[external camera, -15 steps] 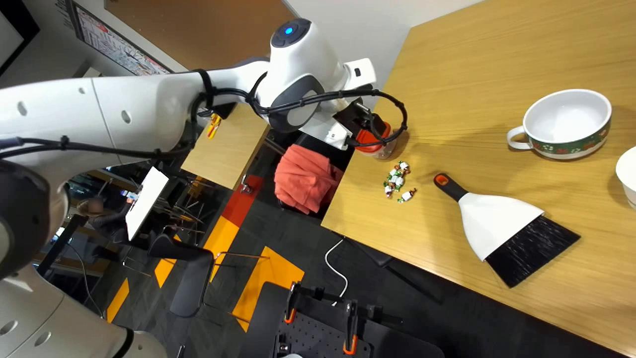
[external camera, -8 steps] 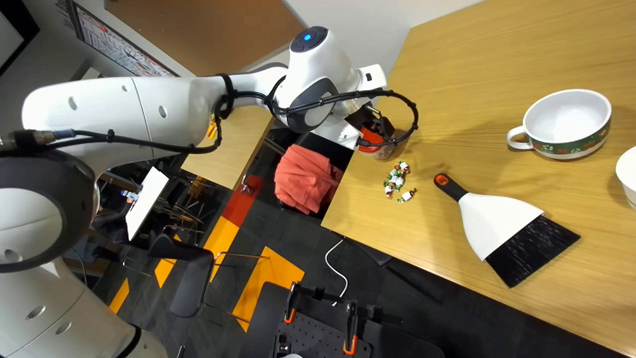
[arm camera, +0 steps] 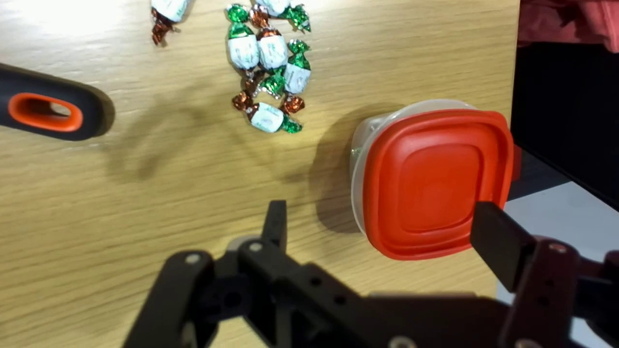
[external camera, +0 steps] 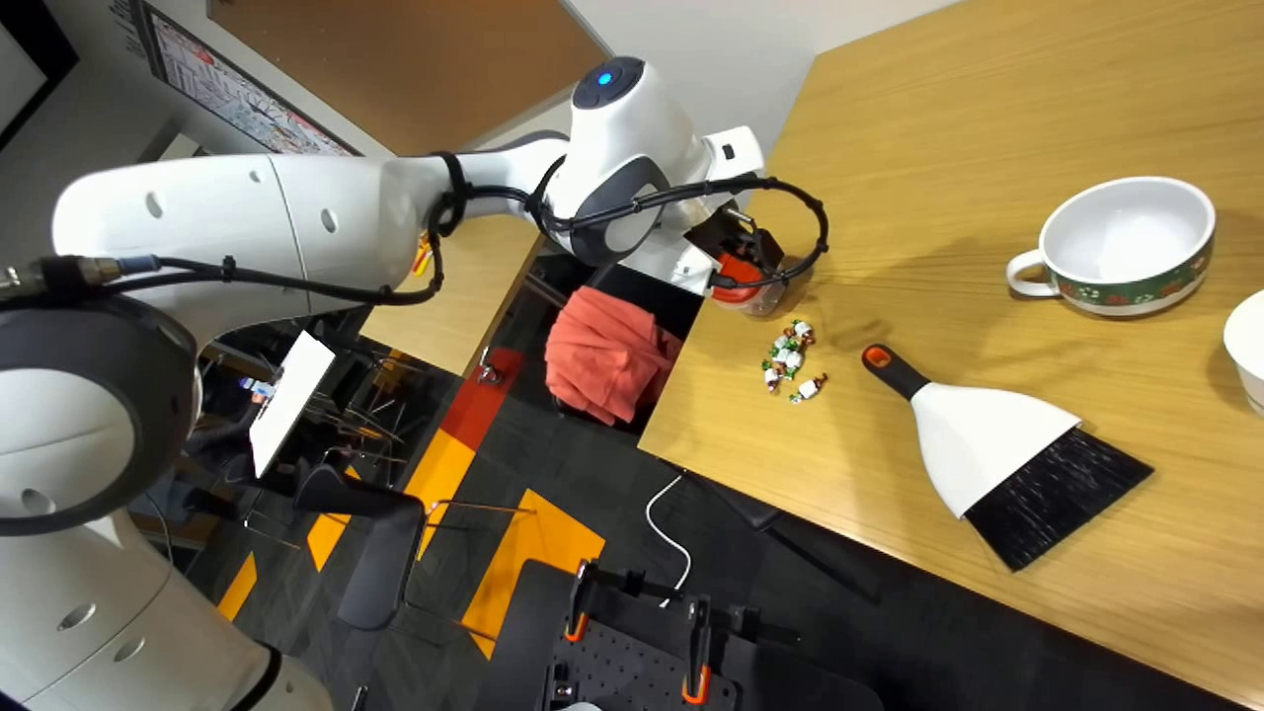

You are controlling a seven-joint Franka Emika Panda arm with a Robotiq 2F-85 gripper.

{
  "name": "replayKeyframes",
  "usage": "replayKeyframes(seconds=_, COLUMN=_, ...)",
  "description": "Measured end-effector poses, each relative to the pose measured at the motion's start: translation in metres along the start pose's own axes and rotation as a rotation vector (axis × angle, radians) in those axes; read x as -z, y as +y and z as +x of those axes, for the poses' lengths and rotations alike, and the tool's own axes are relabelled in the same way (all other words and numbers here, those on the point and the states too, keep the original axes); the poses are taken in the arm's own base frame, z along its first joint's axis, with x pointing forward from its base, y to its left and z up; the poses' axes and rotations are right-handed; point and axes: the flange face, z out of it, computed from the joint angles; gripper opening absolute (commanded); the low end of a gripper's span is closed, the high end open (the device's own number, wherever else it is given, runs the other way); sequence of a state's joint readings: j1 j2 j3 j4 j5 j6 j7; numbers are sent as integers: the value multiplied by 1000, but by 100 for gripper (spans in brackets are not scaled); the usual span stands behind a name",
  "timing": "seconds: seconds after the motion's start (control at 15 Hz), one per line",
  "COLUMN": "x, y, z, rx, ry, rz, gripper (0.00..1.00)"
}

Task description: Uncover the lunch box, pour the sweets inside it into the mug and then put it back on the table

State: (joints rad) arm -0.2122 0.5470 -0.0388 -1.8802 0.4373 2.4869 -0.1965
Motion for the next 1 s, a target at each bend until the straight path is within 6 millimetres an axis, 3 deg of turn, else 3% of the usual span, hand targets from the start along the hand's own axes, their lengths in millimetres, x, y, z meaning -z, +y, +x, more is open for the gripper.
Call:
replayKeyframes(seconds=0.2, x=-8, y=-11, z=1, rx=12, ry=29, rz=-8, gripper=65)
replayKeyframes(seconds=0.6, x=-36, y=-17, z=0, rx=18, ry=36, rz=-48, gripper=65)
replayKeyframes(seconds=0.87, x=-50, y=-18, z=4, rx=20, ry=29, rz=-65, gripper=54)
replayKeyframes(seconds=0.93, x=-52, y=-18, z=5, rx=23, ry=30, rz=-67, gripper=45)
replayKeyframes(seconds=1.0, x=-54, y=-19, z=6, rx=26, ry=31, rz=-69, gripper=45)
